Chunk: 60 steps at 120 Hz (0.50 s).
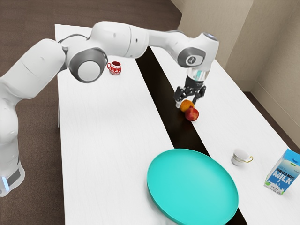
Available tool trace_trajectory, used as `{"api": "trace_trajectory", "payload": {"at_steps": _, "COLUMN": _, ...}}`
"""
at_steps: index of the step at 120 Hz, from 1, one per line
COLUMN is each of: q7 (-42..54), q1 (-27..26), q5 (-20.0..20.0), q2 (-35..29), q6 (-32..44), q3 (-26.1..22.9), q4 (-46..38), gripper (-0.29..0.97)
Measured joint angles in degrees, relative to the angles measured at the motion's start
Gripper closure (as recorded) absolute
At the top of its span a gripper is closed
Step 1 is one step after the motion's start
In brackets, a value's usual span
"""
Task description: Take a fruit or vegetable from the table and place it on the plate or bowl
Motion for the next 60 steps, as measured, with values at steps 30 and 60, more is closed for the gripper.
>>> {"api": "trace_trajectory", "payload": {"at_steps": 30, "q7": 0.0, "q1": 0.1, "q5": -0.2, "q2": 0.3, "q6": 0.2, "q3": 0.1, "q4": -0.1, "gripper": 0.07}}
{"api": "trace_trajectory", "payload": {"at_steps": 60, "q7": 0.2, "q1": -0.3, "q5": -0.4, "q2": -0.6, "q6": -0.3, "q3": -0.2, "q4": -0.4, "gripper": 0.34}}
